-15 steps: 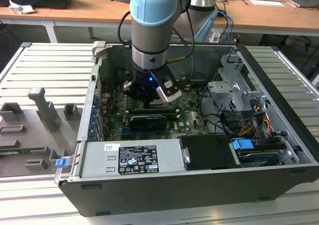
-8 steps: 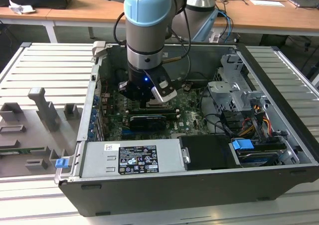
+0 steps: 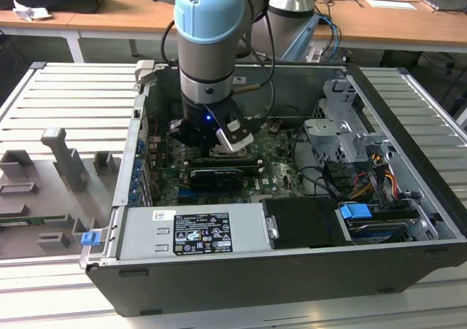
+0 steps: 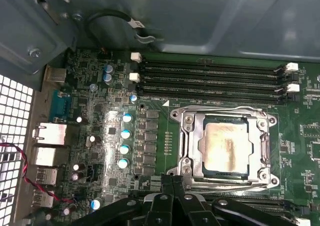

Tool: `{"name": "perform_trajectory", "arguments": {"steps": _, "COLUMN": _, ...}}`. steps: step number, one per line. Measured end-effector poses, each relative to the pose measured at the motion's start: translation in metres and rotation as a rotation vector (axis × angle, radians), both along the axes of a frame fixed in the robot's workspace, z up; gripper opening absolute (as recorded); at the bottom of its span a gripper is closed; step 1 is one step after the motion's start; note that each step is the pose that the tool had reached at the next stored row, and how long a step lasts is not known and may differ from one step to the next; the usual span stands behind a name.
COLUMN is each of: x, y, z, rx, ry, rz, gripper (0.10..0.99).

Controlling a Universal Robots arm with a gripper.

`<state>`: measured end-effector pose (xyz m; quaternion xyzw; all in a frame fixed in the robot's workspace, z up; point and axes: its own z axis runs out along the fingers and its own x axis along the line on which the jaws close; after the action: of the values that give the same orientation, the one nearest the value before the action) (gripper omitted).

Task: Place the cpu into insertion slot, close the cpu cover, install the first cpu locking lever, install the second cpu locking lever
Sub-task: 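Install the second cpu locking lever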

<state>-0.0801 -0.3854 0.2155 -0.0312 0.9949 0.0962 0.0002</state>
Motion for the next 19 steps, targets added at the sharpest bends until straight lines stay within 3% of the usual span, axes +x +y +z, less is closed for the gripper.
{"name": "perform_trajectory", "arguments": {"steps": 8, "x": -0.0002, "y": -0.0001, "z": -0.0066, "rx": 0.019, "ry": -0.0002, "rz": 0.000, "gripper": 0.106}}
{"name": "perform_trajectory", "arguments": {"steps": 19, "x": -0.0001, "y": -0.0002, "z": -0.0131, "rx": 0.028, "ry": 0.0000, "rz": 0.000, "gripper": 0.106}}
